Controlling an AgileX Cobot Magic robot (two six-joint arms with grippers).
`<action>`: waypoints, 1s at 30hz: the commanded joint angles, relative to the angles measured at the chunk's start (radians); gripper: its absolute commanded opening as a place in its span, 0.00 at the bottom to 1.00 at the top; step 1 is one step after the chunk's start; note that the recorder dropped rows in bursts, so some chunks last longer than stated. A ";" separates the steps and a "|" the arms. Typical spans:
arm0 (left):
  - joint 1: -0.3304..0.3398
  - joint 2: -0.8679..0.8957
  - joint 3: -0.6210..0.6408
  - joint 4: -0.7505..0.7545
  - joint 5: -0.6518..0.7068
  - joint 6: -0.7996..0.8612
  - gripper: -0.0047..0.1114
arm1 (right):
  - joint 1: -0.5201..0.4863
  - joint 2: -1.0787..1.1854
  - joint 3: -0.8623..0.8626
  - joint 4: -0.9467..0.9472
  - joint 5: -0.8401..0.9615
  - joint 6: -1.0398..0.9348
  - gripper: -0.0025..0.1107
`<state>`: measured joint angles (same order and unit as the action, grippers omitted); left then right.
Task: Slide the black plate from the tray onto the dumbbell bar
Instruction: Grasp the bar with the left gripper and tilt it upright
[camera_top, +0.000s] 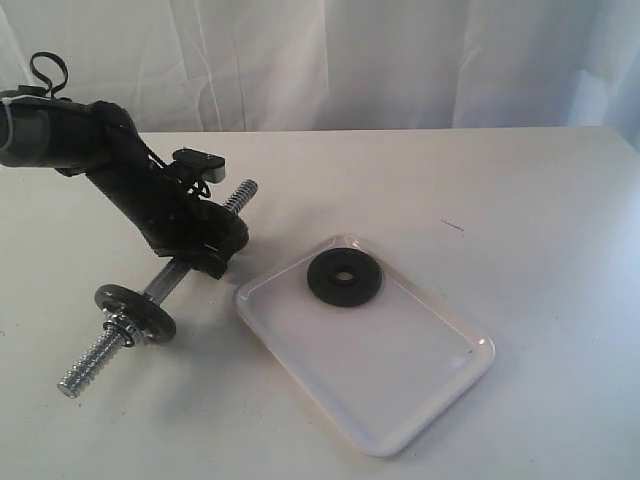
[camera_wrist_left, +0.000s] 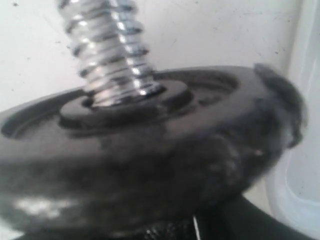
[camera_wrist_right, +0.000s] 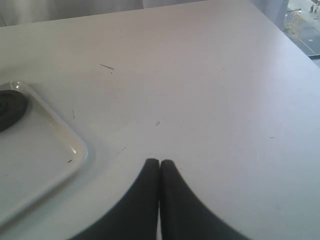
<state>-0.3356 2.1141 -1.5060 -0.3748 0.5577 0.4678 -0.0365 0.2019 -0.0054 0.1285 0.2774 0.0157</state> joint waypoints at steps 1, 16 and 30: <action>-0.006 0.025 0.015 -0.009 0.072 -0.001 0.04 | -0.005 -0.002 0.005 -0.002 -0.011 0.006 0.02; -0.006 -0.033 0.015 -0.011 0.000 0.001 0.04 | -0.005 -0.002 0.005 -0.002 -0.010 0.006 0.02; -0.006 -0.201 0.015 -0.013 -0.011 0.001 0.04 | -0.005 -0.002 0.005 -0.002 -0.010 0.006 0.02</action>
<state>-0.3443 2.0080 -1.4693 -0.3321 0.5710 0.4681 -0.0365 0.2019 -0.0054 0.1285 0.2774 0.0180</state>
